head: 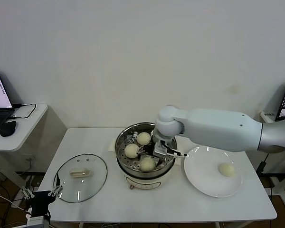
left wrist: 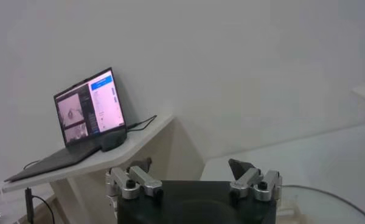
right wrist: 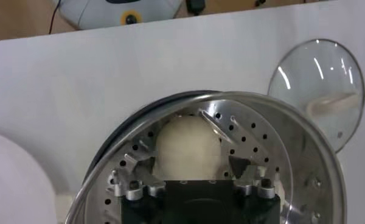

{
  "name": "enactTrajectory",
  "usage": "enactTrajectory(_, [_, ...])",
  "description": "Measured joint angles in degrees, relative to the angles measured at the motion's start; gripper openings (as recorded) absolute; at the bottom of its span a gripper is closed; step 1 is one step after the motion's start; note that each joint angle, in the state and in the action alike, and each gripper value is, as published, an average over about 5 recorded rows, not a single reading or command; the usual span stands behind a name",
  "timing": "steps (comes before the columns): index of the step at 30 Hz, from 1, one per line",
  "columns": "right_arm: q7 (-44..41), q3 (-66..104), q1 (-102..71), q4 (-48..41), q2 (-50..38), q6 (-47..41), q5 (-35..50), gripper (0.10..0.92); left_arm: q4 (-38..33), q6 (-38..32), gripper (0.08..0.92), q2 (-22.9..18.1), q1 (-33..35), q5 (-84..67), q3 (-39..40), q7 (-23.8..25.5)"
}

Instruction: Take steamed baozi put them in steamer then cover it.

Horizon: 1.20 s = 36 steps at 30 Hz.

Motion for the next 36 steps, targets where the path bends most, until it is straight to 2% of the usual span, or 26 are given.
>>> enactTrajectory(5, [-0.93, 1.45, 1.33, -0.62, -1.71, -1.66, 1.28, 0.823, -0.16, 0.06, 0.823, 0.55, -0.3, -0.08, -0.01, 0.06])
enactTrajectory(11, [-2.35, 2.85, 3.73, -0.21, -5.67, -8.17, 6.32, 0.823, -0.18, 0.09, 0.823, 1.42, -0.63, -0.21, -0.07, 0.07])
enactTrajectory(21, [-3.65, 5.15, 4.66, 3.01, -17.74, -20.47, 12.25, 0.823, -0.17, 0.1, 0.823, 2.76, -1.27, -0.62, 0.52, 0.15])
enactTrajectory(29, [-5.34, 9.16, -0.47, 2.43, -27.74, -22.74, 10.04, 0.823, -0.23, 0.07, 0.823, 3.21, -1.61, -0.61, 1.36, 0.15])
enactTrajectory(36, [-5.67, 18.14, -11.4, -1.02, -32.47, -21.86, 4.87, 0.823, -0.49, 0.08, 0.823, 3.23, -1.03, -0.31, 1.3, 0.17])
